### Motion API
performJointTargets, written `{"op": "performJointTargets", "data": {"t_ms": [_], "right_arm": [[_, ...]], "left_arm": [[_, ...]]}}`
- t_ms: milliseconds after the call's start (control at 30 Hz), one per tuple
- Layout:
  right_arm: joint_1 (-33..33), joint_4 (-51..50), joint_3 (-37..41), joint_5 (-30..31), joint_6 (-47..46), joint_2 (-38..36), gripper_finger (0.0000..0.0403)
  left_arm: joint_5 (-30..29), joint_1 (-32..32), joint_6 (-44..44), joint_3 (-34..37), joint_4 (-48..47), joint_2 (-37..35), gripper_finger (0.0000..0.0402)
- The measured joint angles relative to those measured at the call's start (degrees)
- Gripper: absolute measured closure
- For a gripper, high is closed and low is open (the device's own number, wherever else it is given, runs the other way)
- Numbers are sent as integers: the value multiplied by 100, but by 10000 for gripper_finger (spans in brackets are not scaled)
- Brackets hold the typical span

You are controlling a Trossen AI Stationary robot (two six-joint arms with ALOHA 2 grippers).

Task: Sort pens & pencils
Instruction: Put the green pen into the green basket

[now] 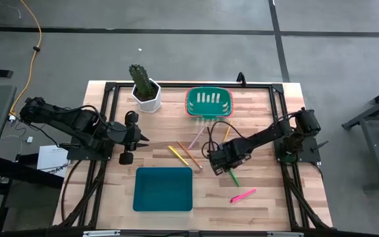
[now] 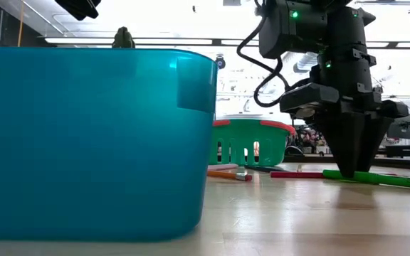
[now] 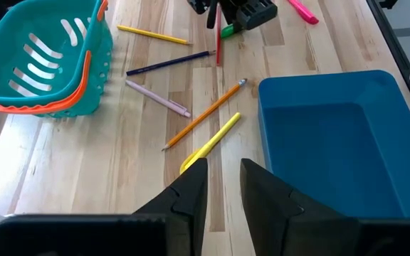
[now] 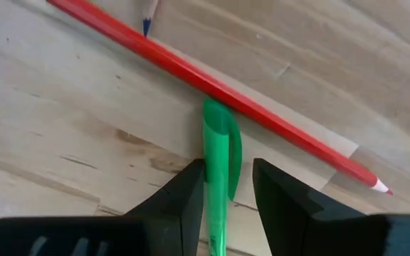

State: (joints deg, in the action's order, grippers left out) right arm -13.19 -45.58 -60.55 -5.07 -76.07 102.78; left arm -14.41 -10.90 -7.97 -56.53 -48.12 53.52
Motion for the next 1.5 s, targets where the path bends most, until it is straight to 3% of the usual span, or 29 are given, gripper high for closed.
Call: {"op": "performJointTargets", "data": {"t_ms": [833, 1233, 1500], "right_arm": [[92, 45, -1, -52, 116, 83, 289], [96, 14, -2, -36, 138, 83, 344], [86, 62, -14, -36, 150, 81, 350]], "left_arm": [[0, 0, 8, 0, -4, 2, 330], [-2, 0, 17, 0, -3, 2, 330], [-2, 0, 17, 0, -4, 2, 330]]}}
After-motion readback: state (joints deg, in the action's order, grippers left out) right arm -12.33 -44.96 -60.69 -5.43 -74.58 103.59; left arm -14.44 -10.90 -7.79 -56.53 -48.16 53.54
